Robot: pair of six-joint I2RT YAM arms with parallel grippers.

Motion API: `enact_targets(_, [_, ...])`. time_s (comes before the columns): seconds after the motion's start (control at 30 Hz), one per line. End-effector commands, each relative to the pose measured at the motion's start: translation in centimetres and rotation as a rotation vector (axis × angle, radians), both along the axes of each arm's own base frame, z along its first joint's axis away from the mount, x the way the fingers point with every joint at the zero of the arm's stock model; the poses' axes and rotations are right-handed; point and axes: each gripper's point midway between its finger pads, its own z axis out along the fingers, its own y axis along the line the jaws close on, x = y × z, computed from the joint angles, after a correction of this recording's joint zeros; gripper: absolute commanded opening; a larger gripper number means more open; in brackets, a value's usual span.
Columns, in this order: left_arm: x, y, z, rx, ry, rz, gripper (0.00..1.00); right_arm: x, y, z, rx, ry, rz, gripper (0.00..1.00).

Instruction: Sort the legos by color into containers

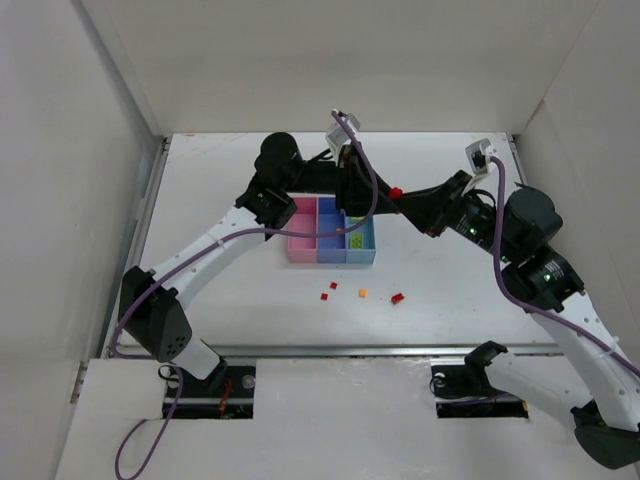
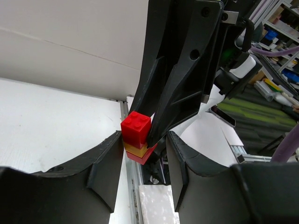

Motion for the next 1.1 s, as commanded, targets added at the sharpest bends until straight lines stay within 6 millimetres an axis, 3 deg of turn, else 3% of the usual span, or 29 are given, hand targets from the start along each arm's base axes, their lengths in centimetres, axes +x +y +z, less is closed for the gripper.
enact_targets(0.0, [-1.2,0.7,2.0,-0.048,-0.066,-0.029,0.38,-0.8,-0.1,2.5,0.040,-0.071,0.011,0.00])
enact_targets(0.47, [-1.8,1.0,1.1,-0.027,-0.047,-0.058,0.33,-1.0,-0.3,3.3,0.050,-0.087,0.011,0.00])
enact_targets(0.73, [-2.2,1.2,0.6,-0.017,-0.041,-0.070,0.57,-1.1,-0.4,3.2,0.050,-0.086,0.002,0.00])
enact_targets(0.83, [-2.2,1.2,0.6,-0.017,-0.041,-0.070,0.55,-1.2,-0.3,3.2,0.050,-0.087,0.011,0.00])
enact_targets(0.9, [-2.0,1.1,1.0,-0.026,-0.046,-0.060,0.43,-1.2,-0.3,3.2,0.050,-0.087,0.011,0.00])
enact_targets(1.07, [-1.8,0.9,0.6,-0.017,-0.026,-0.061,0.41,-1.2,-0.3,3.2,0.050,-0.087,0.011,0.00])
